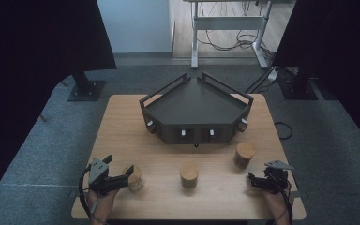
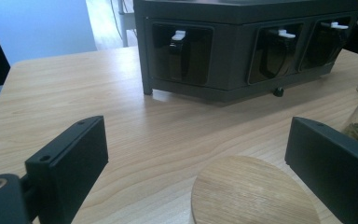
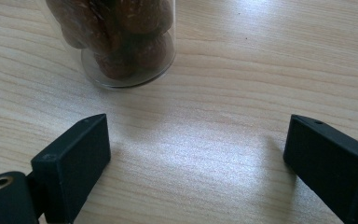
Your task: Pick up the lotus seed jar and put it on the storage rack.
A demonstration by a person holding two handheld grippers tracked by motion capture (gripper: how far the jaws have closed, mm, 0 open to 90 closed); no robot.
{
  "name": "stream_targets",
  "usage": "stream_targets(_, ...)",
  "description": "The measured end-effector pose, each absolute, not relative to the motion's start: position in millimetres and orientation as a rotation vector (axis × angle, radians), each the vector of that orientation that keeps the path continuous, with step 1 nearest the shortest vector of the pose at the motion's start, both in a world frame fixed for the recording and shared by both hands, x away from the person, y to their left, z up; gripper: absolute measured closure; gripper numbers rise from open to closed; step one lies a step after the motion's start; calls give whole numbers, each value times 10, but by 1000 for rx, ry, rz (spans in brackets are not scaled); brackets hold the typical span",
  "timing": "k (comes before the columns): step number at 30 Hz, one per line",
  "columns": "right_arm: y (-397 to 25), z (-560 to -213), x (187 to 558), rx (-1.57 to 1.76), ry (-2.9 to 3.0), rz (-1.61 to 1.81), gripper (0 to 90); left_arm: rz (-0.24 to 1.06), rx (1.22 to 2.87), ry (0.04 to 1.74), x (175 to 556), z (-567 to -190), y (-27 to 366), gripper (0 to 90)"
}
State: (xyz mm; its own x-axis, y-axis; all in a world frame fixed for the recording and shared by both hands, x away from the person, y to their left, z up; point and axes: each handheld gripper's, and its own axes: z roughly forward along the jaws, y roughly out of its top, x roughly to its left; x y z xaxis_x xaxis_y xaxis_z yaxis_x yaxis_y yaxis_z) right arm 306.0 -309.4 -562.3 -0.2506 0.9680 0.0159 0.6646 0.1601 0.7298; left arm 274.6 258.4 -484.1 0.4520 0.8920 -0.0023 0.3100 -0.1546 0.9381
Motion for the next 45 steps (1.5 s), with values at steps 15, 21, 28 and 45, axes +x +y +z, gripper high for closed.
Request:
stream_targets(15, -3093, -5623, 3059, 1543, 1985, 875, 66, 728, 1724, 1028, 2746, -4885, 2487, 56)
stream_targets(21, -3091, -5623, 3059, 1545, 1985, 876, 66, 726, 1723, 1025, 2741, -4888, 2470, 56)
stream_targets(28, -3092, -5623, 3059, 1543, 1986, 875, 66, 726, 1722, 1023, 2733, -4897, 2450, 56)
stream_targets(45, -3092, -5623, 3059, 1543, 1987, 876, 66, 715, 1735, 1024, 2715, -4954, 2404, 56)
